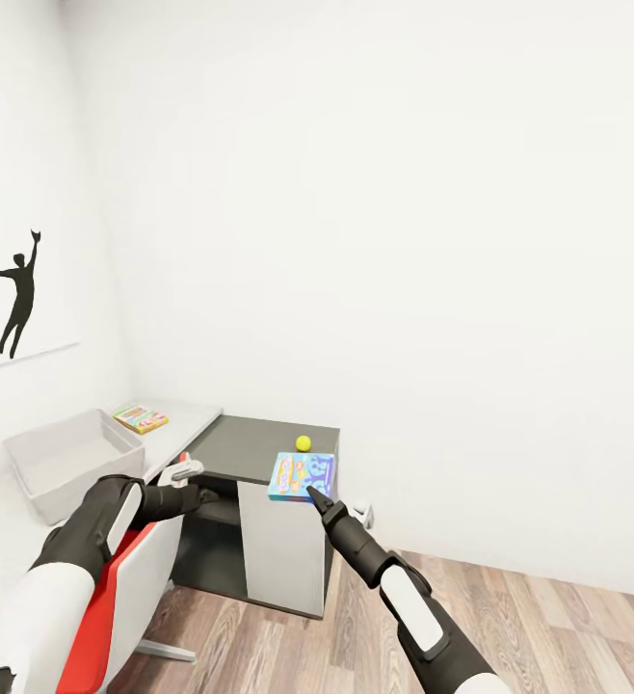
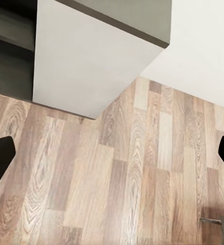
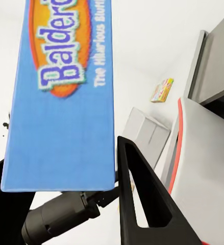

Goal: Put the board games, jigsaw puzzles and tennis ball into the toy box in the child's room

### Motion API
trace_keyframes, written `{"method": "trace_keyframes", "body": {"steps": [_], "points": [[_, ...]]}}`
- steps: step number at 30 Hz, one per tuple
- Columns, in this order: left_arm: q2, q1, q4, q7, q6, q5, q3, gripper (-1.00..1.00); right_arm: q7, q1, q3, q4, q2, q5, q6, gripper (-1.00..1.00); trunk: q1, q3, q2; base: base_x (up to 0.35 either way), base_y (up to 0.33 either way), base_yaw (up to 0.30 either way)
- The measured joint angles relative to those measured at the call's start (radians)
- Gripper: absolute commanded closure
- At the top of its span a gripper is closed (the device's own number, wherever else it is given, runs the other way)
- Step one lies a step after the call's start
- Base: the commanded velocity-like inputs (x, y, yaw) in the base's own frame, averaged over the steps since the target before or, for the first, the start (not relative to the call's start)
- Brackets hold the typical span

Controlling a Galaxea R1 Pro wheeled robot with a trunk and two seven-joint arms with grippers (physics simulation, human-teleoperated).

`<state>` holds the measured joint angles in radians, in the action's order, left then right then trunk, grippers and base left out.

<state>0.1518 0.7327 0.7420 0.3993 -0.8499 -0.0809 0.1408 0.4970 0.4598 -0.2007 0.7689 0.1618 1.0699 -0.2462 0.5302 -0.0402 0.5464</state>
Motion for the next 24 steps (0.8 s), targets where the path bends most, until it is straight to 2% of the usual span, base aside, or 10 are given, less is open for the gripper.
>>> {"method": "trace_keyframes", "body": {"steps": [6, 24], "points": [[-0.001, 0.0, 0.0, 0.0, 0.0, 0.0, 0.0, -1.0, -0.001, 0.0, 0.001, 0.0, 0.001, -0.002, 0.0, 1.0, 0.0, -0.002, 0.0, 0.0, 0.0, 0.199], [-0.001, 0.0, 0.0, 0.0, 0.0, 0.0, 0.0, -1.0, 0.0, 0.0, 0.0, 0.0, 0.001, -0.003, 0.0, 1.0, 0.0, -0.014, 0.0, 0.0, 0.0, 0.265]]}}
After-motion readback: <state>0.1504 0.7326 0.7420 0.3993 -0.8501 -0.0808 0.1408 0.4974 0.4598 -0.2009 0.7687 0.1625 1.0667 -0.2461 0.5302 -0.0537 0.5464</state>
